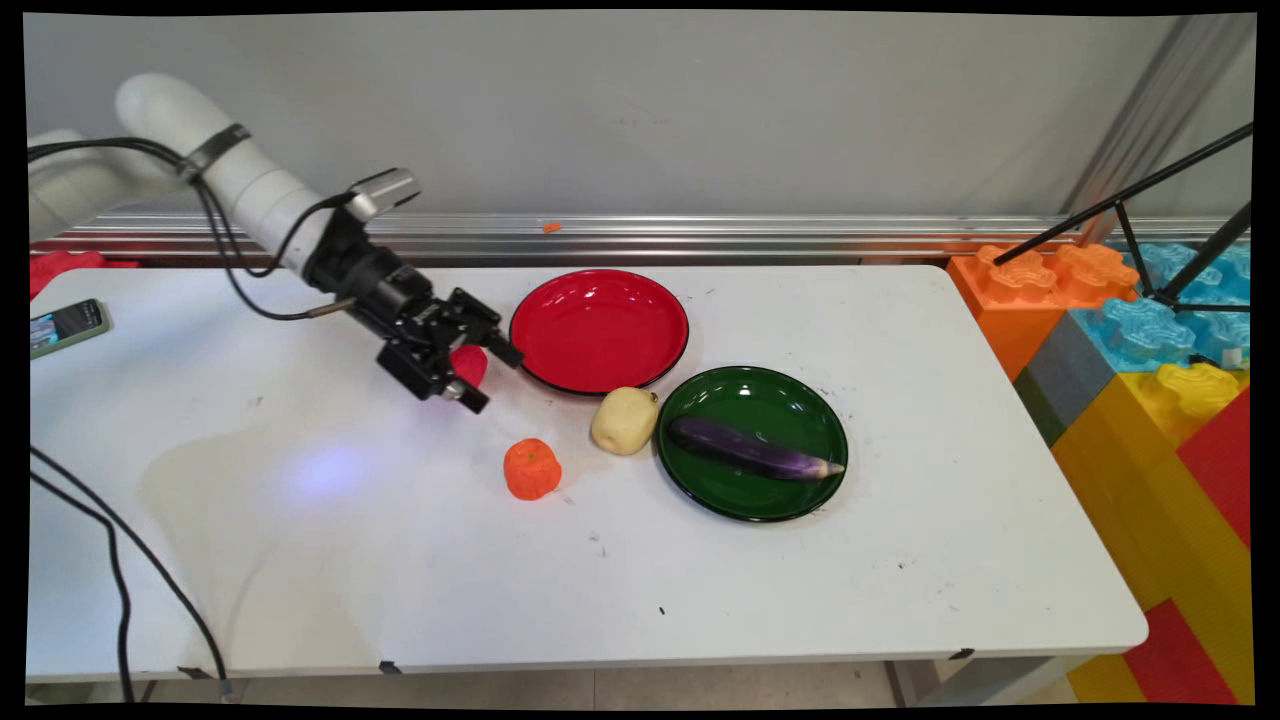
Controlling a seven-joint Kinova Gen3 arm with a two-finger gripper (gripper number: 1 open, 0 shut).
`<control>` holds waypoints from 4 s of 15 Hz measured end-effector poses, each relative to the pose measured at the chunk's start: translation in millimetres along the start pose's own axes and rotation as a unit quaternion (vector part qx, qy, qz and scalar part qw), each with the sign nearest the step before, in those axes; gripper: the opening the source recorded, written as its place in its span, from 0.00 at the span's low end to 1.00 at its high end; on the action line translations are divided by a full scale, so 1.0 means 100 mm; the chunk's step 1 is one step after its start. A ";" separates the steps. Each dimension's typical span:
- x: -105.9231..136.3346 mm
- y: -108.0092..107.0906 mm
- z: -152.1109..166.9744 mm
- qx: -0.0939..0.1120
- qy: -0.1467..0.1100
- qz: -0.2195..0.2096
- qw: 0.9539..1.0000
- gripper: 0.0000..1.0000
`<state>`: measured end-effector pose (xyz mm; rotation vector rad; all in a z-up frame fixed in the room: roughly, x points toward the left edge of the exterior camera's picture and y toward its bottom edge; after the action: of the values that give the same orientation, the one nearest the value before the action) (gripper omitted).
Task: Pick up the eggplant from the green plate, then place the picked object on the table
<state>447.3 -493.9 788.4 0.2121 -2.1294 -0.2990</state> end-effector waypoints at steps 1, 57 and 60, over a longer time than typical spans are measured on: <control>0.04 -0.02 0.04 -0.001 0.000 0.001 1.000 1.00; 0.62 -1.20 2.17 -0.036 -0.034 0.132 0.990 0.00; 0.63 -1.22 2.18 -0.037 -0.034 0.134 0.990 0.00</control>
<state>234.9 -598.4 688.2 -0.1286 -2.1779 -0.2276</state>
